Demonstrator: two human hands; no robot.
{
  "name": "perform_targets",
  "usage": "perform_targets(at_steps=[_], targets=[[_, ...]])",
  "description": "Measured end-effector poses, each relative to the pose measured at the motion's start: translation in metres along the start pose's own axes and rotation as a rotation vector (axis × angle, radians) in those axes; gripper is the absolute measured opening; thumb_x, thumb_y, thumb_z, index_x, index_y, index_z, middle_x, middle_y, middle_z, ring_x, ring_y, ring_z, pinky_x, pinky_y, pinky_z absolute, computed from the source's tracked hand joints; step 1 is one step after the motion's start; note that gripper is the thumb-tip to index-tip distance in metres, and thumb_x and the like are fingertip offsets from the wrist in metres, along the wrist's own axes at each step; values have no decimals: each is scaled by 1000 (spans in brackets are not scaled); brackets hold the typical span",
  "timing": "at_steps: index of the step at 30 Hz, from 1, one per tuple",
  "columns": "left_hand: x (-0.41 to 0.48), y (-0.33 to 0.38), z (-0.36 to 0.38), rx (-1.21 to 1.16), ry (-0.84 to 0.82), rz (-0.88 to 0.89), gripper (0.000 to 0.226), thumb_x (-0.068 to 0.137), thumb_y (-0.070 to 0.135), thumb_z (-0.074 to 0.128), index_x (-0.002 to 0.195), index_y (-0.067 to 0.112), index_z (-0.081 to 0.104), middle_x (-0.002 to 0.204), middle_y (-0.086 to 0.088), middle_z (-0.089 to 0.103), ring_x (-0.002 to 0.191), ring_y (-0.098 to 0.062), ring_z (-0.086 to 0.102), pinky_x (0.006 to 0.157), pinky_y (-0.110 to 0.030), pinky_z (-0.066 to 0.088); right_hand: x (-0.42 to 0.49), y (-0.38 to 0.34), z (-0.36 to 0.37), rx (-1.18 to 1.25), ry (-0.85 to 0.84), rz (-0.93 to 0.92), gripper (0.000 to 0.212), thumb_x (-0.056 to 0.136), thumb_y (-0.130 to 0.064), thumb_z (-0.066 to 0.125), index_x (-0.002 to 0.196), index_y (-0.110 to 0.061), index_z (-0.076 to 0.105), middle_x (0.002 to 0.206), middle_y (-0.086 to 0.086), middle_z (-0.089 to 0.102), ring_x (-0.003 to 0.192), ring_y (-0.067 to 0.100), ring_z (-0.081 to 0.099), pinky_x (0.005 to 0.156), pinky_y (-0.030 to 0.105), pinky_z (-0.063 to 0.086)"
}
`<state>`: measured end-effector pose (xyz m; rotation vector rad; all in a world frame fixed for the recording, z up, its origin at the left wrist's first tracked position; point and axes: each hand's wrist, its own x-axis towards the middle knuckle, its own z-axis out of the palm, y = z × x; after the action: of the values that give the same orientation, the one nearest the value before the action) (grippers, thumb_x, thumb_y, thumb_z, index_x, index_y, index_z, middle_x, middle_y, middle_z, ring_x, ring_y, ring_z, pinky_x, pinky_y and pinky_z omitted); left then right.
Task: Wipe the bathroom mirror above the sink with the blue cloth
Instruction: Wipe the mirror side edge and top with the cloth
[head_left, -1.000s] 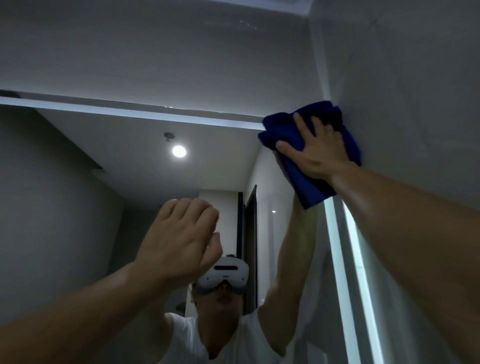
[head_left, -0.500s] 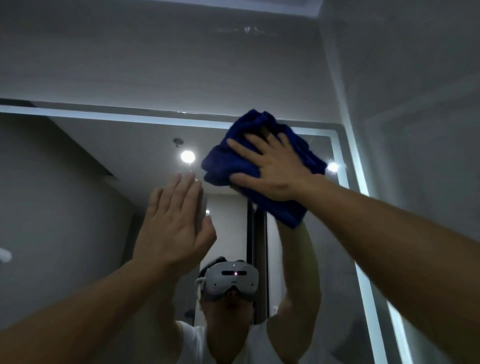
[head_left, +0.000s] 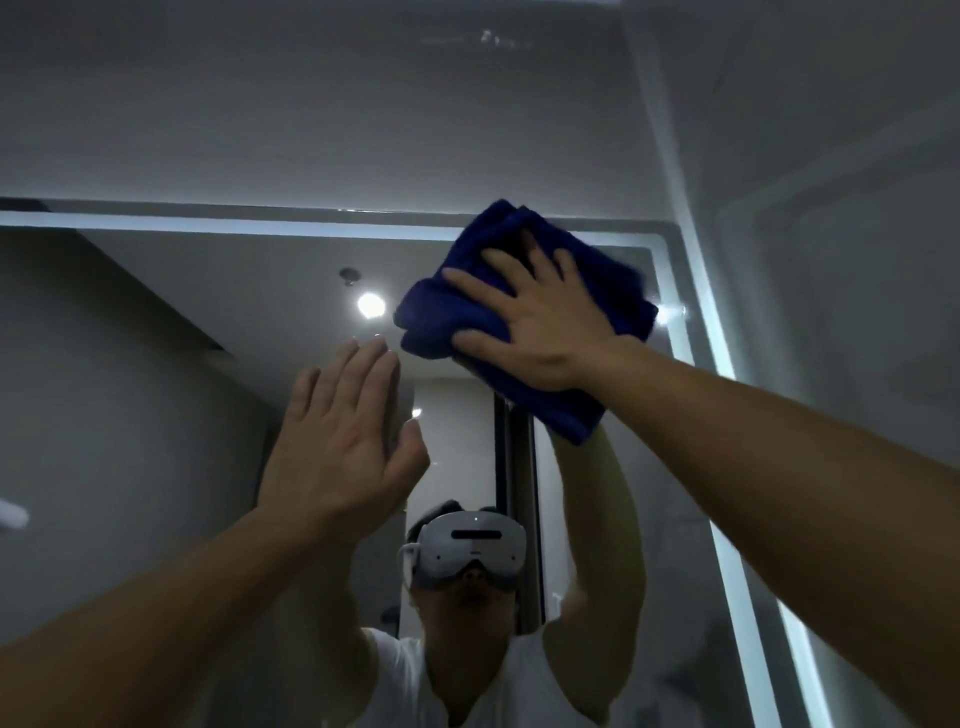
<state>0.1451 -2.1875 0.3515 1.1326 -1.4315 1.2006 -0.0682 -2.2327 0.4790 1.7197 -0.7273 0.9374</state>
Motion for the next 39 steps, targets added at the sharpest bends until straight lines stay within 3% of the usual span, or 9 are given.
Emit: perform_targets(at_steps=[2,5,7,16,23,27,30,35,39], targets=[[0,0,0,4,-2,-7,82,89,59,14,157,16,20,166,-3,13,152,-13,0,120,-33,-8,3,19,-5,36,-11,26,67,92,-74,18,152,-51,0,166,-3,0,150,32,-11,118,57,-9],[-1,1,-1,11,-5,-7,82,88,58,12,157,15,21,166,-4,15,152,-15,2,121,-34,-6,16,49,-18,108,-19,442,69,95,-72,18,154,-45,-3,166,2,-5,149,41,-10,117,61,-8],[-1,0,-1,5,-2,-7,81,88,58,11,157,15,21,166,-4,15,153,-15,2,122,-35,-4,22,45,-20,110,-36,568,72,94,-73,15,155,-41,-7,166,4,-9,148,44,-12,115,64,-8],[-1,-2,1,6,6,12,78,91,55,17,156,12,25,164,-7,20,153,-18,8,123,-40,3,-42,-3,1,-14,-15,16,65,92,-71,12,152,-51,-5,165,-3,0,151,29,-11,119,54,-10],[-2,-3,2,11,3,18,77,92,54,16,157,13,21,166,-7,15,153,-18,5,123,-39,0,-34,1,-2,76,14,508,63,98,-66,16,154,-46,-6,166,1,-1,150,37,-5,118,59,-7],[-3,-3,3,28,64,37,72,93,47,25,153,8,28,162,-13,24,152,-25,14,122,-47,10,-99,-45,14,21,12,188,65,93,-71,8,152,-50,-9,166,2,4,150,37,-4,118,57,-11],[-3,-1,2,42,93,64,65,93,41,28,147,6,37,155,-18,35,146,-32,28,119,-54,20,-106,-19,11,-22,-81,-46,65,90,-74,9,150,-54,-6,165,-1,7,150,33,-6,118,55,-13],[-34,11,5,-11,105,4,61,94,38,30,144,5,43,154,-17,38,146,-30,29,120,-51,16,-63,13,2,86,0,562,63,98,-65,16,154,-45,-5,166,3,1,150,36,-4,118,58,-6],[-67,20,18,26,91,118,61,94,37,33,143,4,47,154,-16,40,147,-29,29,118,-54,20,-97,-37,12,54,15,470,63,98,-65,16,153,-45,-8,165,5,6,149,40,1,118,61,-4]])
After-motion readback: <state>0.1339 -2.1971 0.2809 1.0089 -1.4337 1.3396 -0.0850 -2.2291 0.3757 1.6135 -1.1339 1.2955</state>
